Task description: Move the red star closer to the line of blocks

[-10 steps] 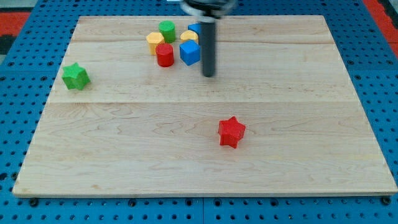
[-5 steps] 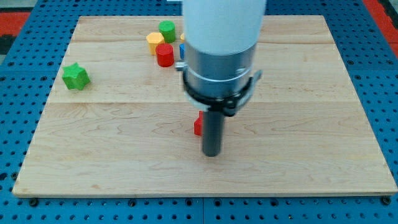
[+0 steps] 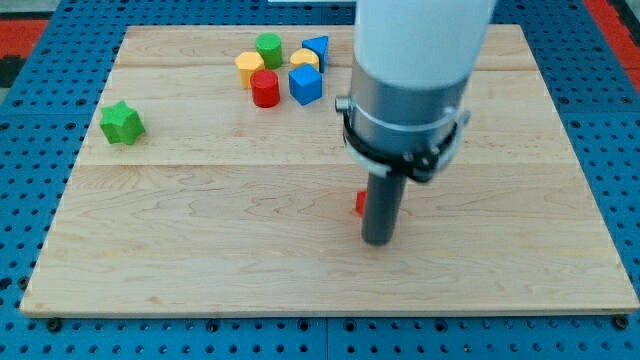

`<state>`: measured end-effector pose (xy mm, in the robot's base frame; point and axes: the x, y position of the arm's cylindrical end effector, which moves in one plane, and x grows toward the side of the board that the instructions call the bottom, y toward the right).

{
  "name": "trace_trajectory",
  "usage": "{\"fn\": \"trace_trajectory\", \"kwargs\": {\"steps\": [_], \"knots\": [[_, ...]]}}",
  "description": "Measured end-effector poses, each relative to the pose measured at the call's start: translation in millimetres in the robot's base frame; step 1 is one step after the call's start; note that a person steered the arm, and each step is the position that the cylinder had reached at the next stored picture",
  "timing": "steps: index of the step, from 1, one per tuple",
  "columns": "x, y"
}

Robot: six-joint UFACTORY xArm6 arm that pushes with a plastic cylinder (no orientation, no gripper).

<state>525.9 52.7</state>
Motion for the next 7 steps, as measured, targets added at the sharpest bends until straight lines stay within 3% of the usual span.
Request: {"fn": "trace_trajectory", "kwargs": {"steps": [1, 2, 3, 5, 6, 7], "knots": [[-50, -8], [-18, 14], [-48, 31], [-137, -33], [-135, -12], [-161, -18]]}}
